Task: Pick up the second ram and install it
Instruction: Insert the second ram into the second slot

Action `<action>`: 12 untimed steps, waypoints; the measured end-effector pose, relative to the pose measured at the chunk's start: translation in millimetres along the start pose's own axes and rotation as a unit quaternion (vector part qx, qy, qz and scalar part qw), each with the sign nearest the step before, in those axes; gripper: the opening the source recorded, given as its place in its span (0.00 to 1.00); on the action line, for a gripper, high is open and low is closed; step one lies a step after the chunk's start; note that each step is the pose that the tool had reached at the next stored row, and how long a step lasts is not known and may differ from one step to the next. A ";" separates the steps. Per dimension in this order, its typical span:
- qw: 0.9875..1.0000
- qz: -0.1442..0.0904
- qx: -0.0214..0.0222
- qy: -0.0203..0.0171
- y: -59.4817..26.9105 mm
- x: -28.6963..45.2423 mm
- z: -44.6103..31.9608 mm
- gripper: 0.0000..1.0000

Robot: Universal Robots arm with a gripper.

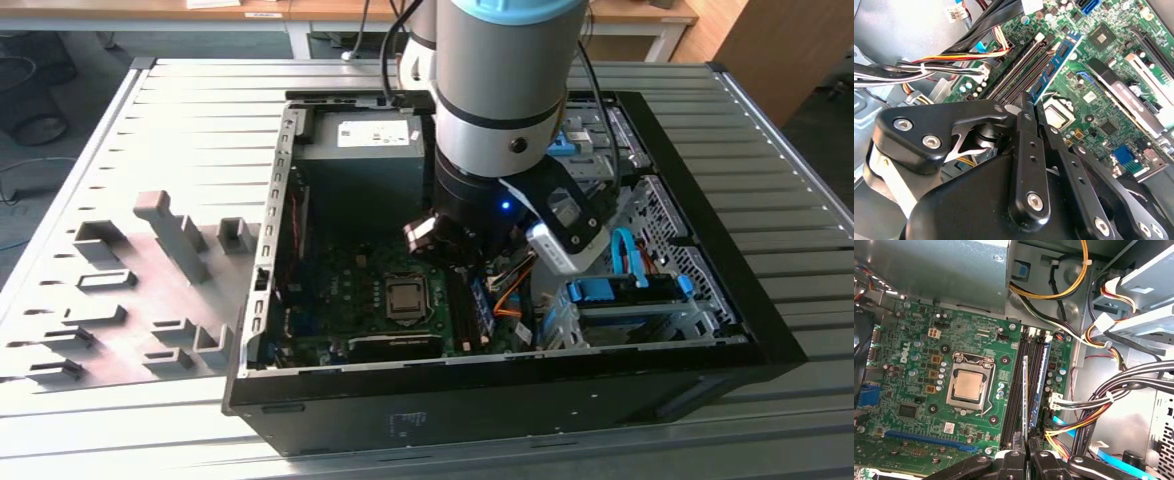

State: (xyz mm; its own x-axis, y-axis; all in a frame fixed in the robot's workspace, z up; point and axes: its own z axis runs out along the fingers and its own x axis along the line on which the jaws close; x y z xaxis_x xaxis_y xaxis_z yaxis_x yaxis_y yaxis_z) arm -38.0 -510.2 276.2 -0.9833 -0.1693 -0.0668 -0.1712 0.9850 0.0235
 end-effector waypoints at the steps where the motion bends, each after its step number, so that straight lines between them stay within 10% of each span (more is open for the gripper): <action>1: 1.000 0.002 0.000 0.000 0.0 0.0 0.0 0.14; 12: 1.000 0.021 0.001 0.000 0.0 0.0 0.0 0.14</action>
State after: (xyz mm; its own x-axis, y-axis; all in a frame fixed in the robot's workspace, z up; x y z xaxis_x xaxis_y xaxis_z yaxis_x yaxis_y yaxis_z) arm -38.1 -510.2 276.2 -0.9895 -0.1278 -0.0668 -0.1296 0.9913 0.0235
